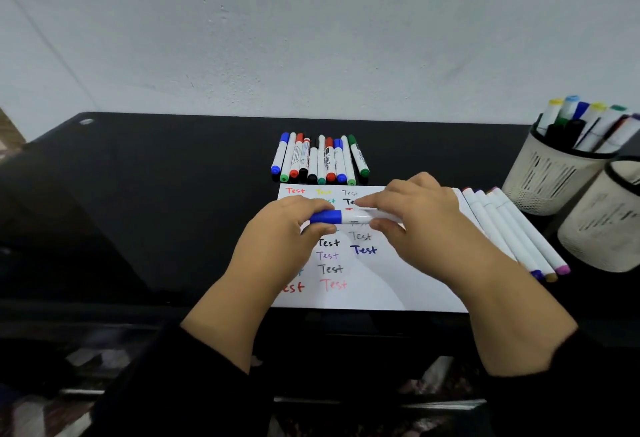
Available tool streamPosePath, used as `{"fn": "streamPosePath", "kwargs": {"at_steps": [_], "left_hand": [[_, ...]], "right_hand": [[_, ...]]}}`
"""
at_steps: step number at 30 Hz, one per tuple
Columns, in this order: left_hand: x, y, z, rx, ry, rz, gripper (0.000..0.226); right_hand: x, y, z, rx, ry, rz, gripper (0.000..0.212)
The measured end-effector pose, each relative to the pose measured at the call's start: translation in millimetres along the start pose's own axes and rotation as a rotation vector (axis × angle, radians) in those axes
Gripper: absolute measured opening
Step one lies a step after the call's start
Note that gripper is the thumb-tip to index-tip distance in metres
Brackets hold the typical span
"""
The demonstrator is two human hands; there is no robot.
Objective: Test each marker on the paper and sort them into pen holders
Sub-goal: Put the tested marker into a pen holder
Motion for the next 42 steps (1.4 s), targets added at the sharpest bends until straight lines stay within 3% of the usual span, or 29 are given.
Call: {"fn": "streamPosePath", "kwargs": {"at_steps": [2,5,8,11,16,21,27,42], "left_hand": [[-2.5,1.8,-1.0,-0.021,0.015,0.015,0.036],[-8.0,6.4,-2.0,-0.140,0.035,0.006,0.038],[-13.1,2.9,13.5,-0.247,-0.084,-0.115,0.047],[-15.7,13.9,34.5,-0.201,-0.218,-0.133,0.053],[-8.1,61.8,65.8,-0.129,-0.366,-0.018,0.056],[6.6,98.6,98.0,-0.027,-0.412,0.065,0.062],[16.3,99.4,130.8,0.161,-0.466,0.081,0.067],[17.8,90.7,139.6,0.144,-0.431,0.082,0.068]], "right_hand": [[-2.4,-10.3,0.5,-0.053,0.027,-0.064,0.031],[-7.8,2.9,8.7,-0.043,-0.068,0.039,0.031],[-16.1,20.6,0.7,-0.090,-0.051,0.135,0.028],[-30.6,43.4,-13.0,-0.050,-0.040,0.275,0.020],[-56.9,72.8,-62.6,0.021,0.086,0.435,0.012],[-88.6,105.0,-115.2,0.058,0.271,0.519,0.015],[-121.2,137.0,-149.9,0.024,0.452,0.574,0.012],[-122.4,196.6,-144.9,-0.045,0.280,0.794,0.011]]}}
Point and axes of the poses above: each hand's wrist, its own x-axis towards the middle knuckle, its own z-axis out of the palm, y = z × x, the point moved 10 cm from there along x, towards the middle knuckle, and after that the axes turned 6 degrees about -z, right-handed, at the moved point
